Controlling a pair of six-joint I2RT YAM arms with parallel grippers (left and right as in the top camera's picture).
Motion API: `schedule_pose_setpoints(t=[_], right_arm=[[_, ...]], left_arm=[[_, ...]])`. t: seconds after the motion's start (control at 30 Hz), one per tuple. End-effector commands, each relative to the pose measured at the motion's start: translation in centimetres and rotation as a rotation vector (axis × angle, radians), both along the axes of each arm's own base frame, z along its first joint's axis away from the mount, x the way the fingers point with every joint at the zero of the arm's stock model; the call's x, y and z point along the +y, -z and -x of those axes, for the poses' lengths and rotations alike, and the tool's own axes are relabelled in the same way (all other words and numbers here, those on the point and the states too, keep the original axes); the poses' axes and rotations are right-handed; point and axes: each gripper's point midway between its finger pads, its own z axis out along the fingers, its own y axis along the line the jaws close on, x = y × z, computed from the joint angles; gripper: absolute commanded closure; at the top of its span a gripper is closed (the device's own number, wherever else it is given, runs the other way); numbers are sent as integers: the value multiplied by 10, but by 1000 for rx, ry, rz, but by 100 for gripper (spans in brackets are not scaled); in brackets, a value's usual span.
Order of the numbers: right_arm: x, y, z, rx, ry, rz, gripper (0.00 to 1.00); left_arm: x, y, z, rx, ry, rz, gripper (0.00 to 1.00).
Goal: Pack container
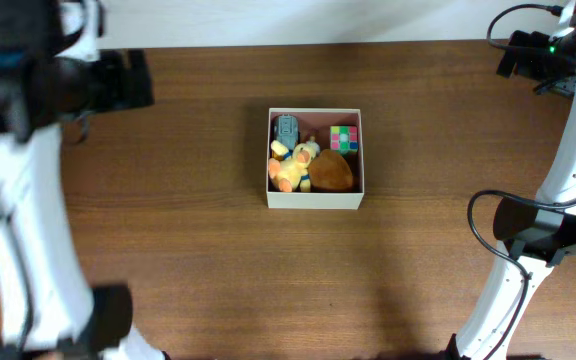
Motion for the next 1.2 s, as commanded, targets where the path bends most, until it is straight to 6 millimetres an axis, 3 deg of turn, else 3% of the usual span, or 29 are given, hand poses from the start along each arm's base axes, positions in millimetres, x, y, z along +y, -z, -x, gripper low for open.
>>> schedule_pose_setpoints(t=[0.0, 0.1, 0.23, 0.57, 0.93, 1.03, 1.17], right_arm=[[0, -2, 1, -3, 8, -7, 1], [0, -2, 1, -3, 7, -7, 1], [0, -2, 1, -3, 7, -8, 1], [0, -2, 1, -3, 8, -7, 1], [0, -2, 1, -3, 7, -7, 1], [0, -2, 1, -3, 7, -7, 1], [0, -2, 1, -3, 8, -7, 1]], left_arm=[[0, -35, 28, -133, 25, -25, 1], [-8, -52, 36, -261, 54, 1, 1], [-15, -58, 41, -455, 86, 19, 1], [-17, 4, 81, -840, 96, -8, 1], [-2, 82, 125, -1000, 42, -57, 1], [-2, 94, 133, -1049, 42, -63, 1], [-4, 93, 142, -1169, 51, -74, 1]])
